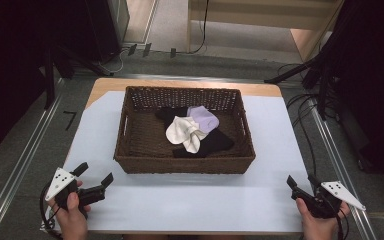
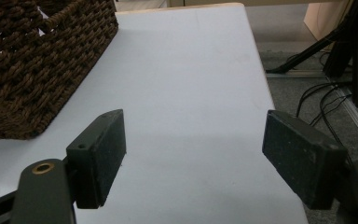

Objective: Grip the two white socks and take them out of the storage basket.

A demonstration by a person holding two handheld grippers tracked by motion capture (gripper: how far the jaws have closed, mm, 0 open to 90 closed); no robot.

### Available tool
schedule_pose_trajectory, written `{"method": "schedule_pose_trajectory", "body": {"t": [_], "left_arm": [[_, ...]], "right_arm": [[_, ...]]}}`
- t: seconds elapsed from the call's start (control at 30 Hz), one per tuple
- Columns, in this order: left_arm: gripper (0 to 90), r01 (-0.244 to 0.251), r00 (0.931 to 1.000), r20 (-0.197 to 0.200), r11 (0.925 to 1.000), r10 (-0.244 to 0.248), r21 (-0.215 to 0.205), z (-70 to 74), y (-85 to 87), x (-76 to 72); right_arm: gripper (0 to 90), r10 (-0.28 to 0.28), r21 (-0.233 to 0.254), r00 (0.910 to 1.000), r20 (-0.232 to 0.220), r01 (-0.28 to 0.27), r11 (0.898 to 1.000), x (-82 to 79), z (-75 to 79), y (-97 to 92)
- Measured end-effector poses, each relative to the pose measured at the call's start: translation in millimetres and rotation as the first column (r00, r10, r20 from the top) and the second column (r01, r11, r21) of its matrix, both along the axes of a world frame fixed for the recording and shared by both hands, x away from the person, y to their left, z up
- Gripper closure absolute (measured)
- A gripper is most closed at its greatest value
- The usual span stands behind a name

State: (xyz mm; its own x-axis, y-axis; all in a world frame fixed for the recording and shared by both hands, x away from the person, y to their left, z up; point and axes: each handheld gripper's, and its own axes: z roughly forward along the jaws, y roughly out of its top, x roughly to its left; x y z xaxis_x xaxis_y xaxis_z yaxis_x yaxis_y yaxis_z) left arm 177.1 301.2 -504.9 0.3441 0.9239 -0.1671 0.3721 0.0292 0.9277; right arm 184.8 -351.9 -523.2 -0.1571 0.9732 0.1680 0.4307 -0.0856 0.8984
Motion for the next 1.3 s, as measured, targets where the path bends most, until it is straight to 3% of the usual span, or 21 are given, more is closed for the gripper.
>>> {"method": "schedule_pose_trajectory", "body": {"t": [0.37, 0.6, 0.8, 0.9, 0.97, 1.07, 1.3], "left_arm": [[0.5, -0.004, 1.0, -0.001, 1.0, 0.004, 0.002, 0.1, -0.3, -0.1], [0.5, -0.005, 1.0, -0.003, 1.0, 0.005, 0.0, 0.0, -0.2, 0.2], [0.5, -0.007, 1.0, -0.006, 1.0, 0.007, -0.004, 0.0, -0.2, 0.7], [0.5, -0.005, 1.0, -0.005, 1.0, 0.005, -0.001, 0.1, -0.1, 0.6], [0.5, -0.004, 1.0, -0.005, 1.0, 0.004, -0.001, 0.1, 0.0, 0.6], [0.5, -0.004, 1.0, -0.004, 1.0, 0.004, -0.003, 0.0, 0.0, 0.7], [0.5, -0.001, 1.0, -0.004, 1.0, 0.001, -0.002, 0.0, 0.0, 0.7]], "right_arm": [[24.7, 0.003, 0.005, 0.9998, -0.017, -0.003, 1.0, 3.3, -0.5, 1.1], [27.9, 0.024, -0.017, 0.9964, -0.081, -0.026, 1.0, 15.9, 4.4, -0.6], [31.9, 0.014, -0.11, 0.9875, -0.157, -0.032, 0.993, 28.2, 15.2, -2.4], [33.3, 0.046, -0.15, 0.9796, -0.196, -0.076, 0.986, 36.5, 21.2, -2.4], [33.4, 0.077, -0.159, 0.9691, -0.234, -0.117, 0.98, 42.9, 25.3, -2.4], [33.5, 0.101, -0.212, 0.9553, -0.278, -0.163, 0.964, 50.2, 32.1, -0.7], [36.6, 0.188, -0.204, 0.906, -0.379, -0.279, 0.938, 68.9, 44.9, 1.4]]}}
